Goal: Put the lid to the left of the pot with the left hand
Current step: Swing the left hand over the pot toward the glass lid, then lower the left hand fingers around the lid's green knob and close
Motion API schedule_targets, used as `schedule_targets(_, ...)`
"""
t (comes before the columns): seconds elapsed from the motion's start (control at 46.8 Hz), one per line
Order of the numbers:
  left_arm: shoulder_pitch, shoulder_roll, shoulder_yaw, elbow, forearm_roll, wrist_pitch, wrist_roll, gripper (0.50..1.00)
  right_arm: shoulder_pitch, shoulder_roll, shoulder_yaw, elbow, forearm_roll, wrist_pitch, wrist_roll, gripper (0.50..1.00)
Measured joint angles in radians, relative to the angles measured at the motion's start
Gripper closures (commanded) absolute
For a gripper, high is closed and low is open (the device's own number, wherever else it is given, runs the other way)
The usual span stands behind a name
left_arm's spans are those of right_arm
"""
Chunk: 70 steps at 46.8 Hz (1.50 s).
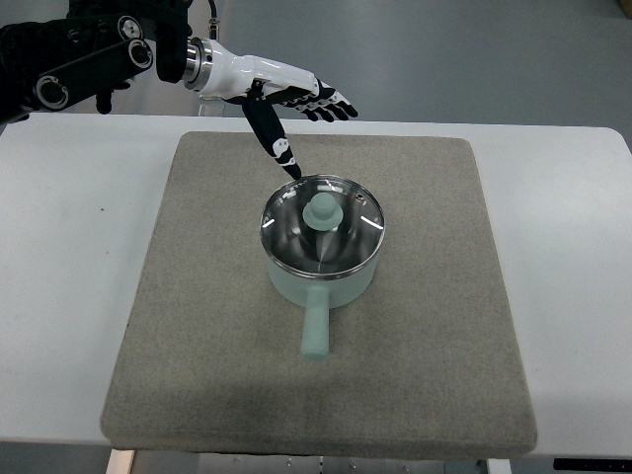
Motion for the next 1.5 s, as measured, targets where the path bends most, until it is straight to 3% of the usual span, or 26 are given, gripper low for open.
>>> schedule_targets(0.15, -0.045, 0.003, -0.001, -0.022, 0.133, 0.0, -0.014, 0.506, 0.0, 0.0, 0.0, 0.0, 0.0, 0.0, 0.0, 0.579)
schedule_targets(0.385, -0.144, 0.039, 0.006, -0.183, 0.185, 0.0, -0.04, 0.506, 0.0, 0.0, 0.0, 0.0, 0.0, 0.0, 0.0, 0.579)
schedule_targets(0.919, -0.154, 0.038, 0.009, -0.356, 0.358, 0.0, -0.062, 0.506, 0.0, 0.0, 0.0, 0.0, 0.0, 0.0, 0.0, 0.579)
schedule_targets(1.068, -0.143, 0.037, 0.009, -0.372, 0.456, 0.0, -0.102, 0.506, 0.0, 0.0, 0.0, 0.0, 0.0, 0.0, 0.0, 0.579)
schedule_targets(1.495, -0.137, 0.023, 0.006, -0.372, 0.553, 0.0, -0.105, 0.506, 0.0, 0.0, 0.0, 0.0, 0.0, 0.0, 0.0, 0.579)
